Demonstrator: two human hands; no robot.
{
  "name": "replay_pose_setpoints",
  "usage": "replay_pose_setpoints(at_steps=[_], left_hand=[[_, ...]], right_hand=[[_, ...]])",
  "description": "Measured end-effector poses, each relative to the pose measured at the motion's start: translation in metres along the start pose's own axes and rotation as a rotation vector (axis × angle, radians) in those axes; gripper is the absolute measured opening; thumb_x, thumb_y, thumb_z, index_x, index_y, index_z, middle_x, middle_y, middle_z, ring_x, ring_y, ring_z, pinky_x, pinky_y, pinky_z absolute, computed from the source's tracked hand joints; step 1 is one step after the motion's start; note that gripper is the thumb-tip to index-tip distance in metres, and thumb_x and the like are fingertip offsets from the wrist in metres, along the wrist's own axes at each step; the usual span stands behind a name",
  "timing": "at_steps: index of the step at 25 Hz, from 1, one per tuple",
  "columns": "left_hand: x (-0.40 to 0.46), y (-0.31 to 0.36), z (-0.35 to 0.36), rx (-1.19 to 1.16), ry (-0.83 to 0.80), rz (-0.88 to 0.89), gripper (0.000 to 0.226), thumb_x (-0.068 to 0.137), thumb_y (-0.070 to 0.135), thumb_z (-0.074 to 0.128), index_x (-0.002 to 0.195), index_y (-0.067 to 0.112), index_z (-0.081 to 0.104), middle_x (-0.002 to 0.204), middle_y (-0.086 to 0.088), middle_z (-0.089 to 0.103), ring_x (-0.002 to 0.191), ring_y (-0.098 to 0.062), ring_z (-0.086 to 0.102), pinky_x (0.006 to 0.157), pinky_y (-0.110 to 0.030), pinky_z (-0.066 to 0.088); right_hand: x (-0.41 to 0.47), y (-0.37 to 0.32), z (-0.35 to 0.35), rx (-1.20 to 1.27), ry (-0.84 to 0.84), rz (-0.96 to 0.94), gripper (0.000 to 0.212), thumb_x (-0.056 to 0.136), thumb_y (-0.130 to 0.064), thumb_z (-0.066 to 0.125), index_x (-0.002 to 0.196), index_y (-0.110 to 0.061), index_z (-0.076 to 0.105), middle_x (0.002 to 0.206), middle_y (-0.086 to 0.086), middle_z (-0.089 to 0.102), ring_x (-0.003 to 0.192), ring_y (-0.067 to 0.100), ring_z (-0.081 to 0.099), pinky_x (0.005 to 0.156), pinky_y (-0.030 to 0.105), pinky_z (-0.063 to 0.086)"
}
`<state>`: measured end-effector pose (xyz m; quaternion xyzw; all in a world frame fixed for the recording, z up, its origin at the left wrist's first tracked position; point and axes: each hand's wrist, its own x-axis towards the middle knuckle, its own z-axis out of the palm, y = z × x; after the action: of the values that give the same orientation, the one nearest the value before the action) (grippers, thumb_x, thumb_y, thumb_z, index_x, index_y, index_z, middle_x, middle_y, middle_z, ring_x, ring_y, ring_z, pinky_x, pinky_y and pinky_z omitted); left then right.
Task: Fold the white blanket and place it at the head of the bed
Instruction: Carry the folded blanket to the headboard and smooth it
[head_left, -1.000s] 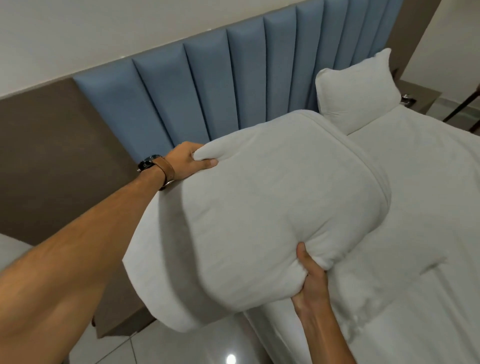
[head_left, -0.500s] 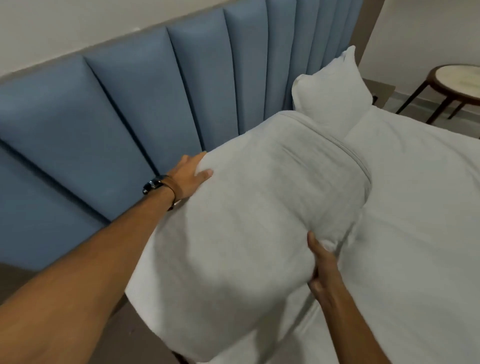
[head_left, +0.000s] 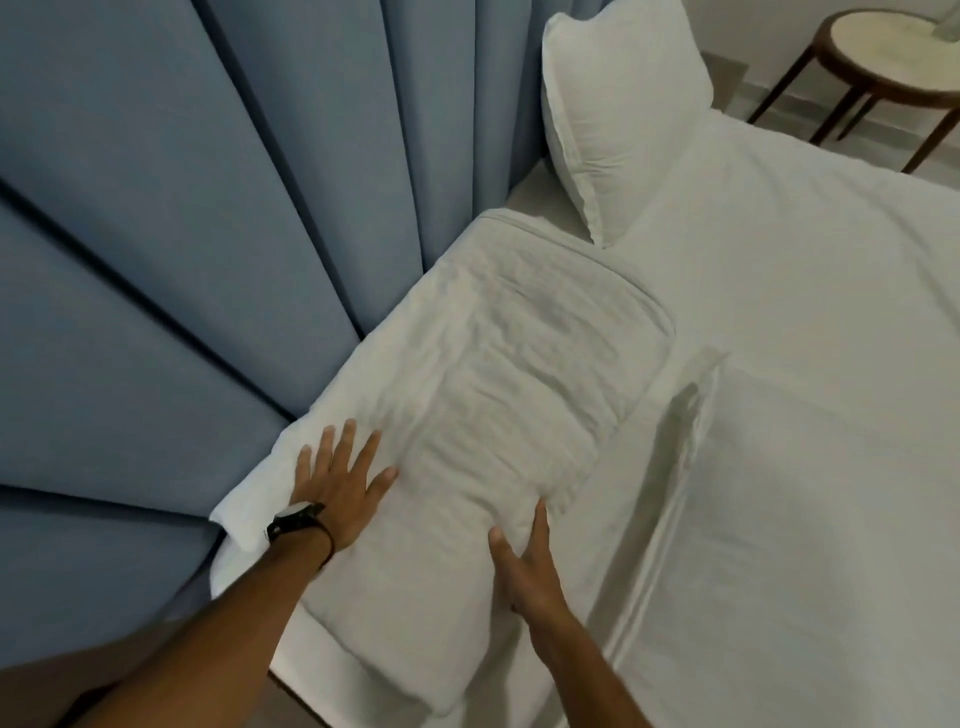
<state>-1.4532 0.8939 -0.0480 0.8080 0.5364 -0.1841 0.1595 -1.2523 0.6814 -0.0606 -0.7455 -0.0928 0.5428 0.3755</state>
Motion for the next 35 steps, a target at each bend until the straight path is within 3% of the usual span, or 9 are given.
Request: replay_pose_setpoints(at_steps=[3,6,11,16,19,23,28,32,35], left_hand=[[-0.003,0.02,-0.014,-0.066,-0.045,-0.065,0.093,0.088,0.08,-0.013,0.169,0.037,-0.004,0.178,0.001,-0.017,0.165,-0.026,-0.014,0.13,-0.052,-0.01],[-0.017,0.06,-0.024,-0.152,-0.093,-0.071,0.078,0.103,0.072,0.009,0.171,0.032,0.0,0.179,-0.002,-0.012,0.165,-0.027,-0.01,0.132,-0.051,-0.006],[-0.045,0.151,-0.022,-0.267,-0.043,0.098,0.079,0.105,0.068,0.023,0.171,0.028,0.008,0.179,-0.007,-0.003,0.166,-0.03,0.0,0.133,-0.047,0.006],[-0.086,0.239,-0.003,-0.353,-0.112,0.246,0.085,0.102,0.073,0.025,0.171,0.024,0.01,0.179,-0.005,0.001,0.166,-0.025,0.001,0.133,-0.043,0.007],[-0.114,0.301,0.014,-0.444,-0.213,0.297,0.089,0.102,0.074,0.029,0.17,0.019,0.014,0.179,-0.006,0.01,0.165,-0.022,0.01,0.133,-0.043,0.012],[-0.142,0.365,0.033,-0.616,-0.285,0.287,0.078,0.108,0.06,0.033,0.17,0.018,0.014,0.178,-0.003,0.014,0.164,-0.021,0.015,0.13,-0.039,0.014],[-0.134,0.406,0.047,-0.724,-0.23,0.16,0.081,0.107,0.061,0.037,0.17,0.016,0.014,0.177,-0.009,0.018,0.163,-0.028,0.018,0.13,-0.042,0.017],[-0.122,0.402,0.057,-0.879,-0.293,0.003,0.099,0.092,0.08,0.052,0.17,0.034,0.01,0.174,-0.002,0.028,0.156,-0.033,0.036,0.127,-0.049,0.03],[-0.123,0.398,0.06,-0.96,-0.223,0.057,0.101,0.072,0.093,0.063,0.155,0.039,0.044,0.151,0.004,0.06,0.136,-0.027,0.06,0.117,-0.049,0.047]], right_hand=[[-0.015,-0.009,-0.017,0.069,-0.019,0.023,0.097,0.09,-0.07,0.069,0.165,-0.064,0.009,0.177,-0.01,0.033,0.155,0.027,0.046,0.12,0.059,0.048],[-0.04,-0.009,-0.048,0.122,0.01,0.015,0.081,0.104,-0.043,0.071,0.169,-0.053,0.023,0.177,0.0,0.033,0.156,0.032,0.046,0.121,0.056,0.048],[-0.07,0.006,-0.13,0.201,0.117,-0.044,0.073,0.104,-0.036,0.071,0.167,-0.048,0.035,0.176,0.0,0.036,0.155,0.026,0.047,0.123,0.055,0.046],[-0.115,0.015,-0.203,0.33,0.131,-0.131,0.065,0.109,-0.026,0.067,0.167,-0.036,0.04,0.155,-0.004,0.05,0.143,0.021,0.058,0.112,0.044,0.056],[-0.141,0.029,-0.26,0.257,0.355,-0.226,0.056,0.105,-0.025,0.07,0.158,-0.034,0.056,0.144,-0.008,0.063,0.136,0.013,0.062,0.116,0.046,0.055],[-0.161,0.063,-0.343,0.126,0.657,-0.199,0.052,0.103,-0.014,0.07,0.154,-0.017,0.062,0.152,0.005,0.067,0.136,0.017,0.065,0.117,0.031,0.048],[-0.152,0.113,-0.388,0.089,0.569,-0.003,0.081,0.101,-0.039,0.075,0.169,-0.017,0.038,0.174,0.008,0.041,0.16,0.027,0.04,0.131,0.042,0.034],[-0.131,0.133,-0.391,0.271,0.552,0.121,0.13,0.07,-0.077,0.087,0.173,-0.038,0.018,0.177,0.006,0.033,0.16,0.031,0.038,0.13,0.047,0.035],[-0.126,0.138,-0.378,0.33,0.498,0.118,0.121,0.073,-0.069,0.091,0.171,-0.049,0.023,0.169,0.001,0.049,0.15,0.029,0.052,0.122,0.04,0.044]])
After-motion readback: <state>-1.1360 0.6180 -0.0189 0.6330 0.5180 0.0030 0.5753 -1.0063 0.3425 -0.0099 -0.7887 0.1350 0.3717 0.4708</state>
